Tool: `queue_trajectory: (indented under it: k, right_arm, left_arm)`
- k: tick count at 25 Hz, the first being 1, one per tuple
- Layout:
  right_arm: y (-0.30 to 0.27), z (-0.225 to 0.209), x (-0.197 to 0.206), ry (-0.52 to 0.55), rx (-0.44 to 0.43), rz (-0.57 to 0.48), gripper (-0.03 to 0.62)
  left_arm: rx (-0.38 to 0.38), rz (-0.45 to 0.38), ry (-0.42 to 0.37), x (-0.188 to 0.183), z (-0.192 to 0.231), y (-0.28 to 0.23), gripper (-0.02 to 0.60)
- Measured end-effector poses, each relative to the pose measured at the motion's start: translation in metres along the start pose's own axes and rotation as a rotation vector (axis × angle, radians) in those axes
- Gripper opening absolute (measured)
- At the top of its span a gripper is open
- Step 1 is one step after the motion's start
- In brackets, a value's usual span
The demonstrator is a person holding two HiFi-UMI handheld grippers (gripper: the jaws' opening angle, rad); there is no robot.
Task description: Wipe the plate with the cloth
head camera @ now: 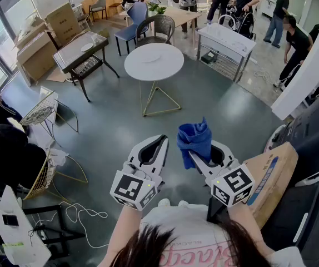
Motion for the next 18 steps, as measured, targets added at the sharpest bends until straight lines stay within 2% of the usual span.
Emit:
queue_trajectory:
  k: [8,18]
  right_arm:
    - [0.001,-0.019,-0.002,0.001,-0.017,-0.009,0.152]
    - [-0.012,-0.047,-0.003,-0.060,-0.068,-0.005,0.153]
  left_arm:
    - [-0.029,0.000,-0.011,-0.006,-0.005,-0.018,0.003]
    - [-0.123,0.012,0.000,-0.002,-0.001,-0.037,0.003]
Point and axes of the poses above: the fingertips, and each gripper's own axes: y backward along the fingers, z to its left, x out of its underside, the point moved 5 cm from there along y, backward along the fingers, and after that the axes turned 13 degrees about z, right-handed, at the moved point
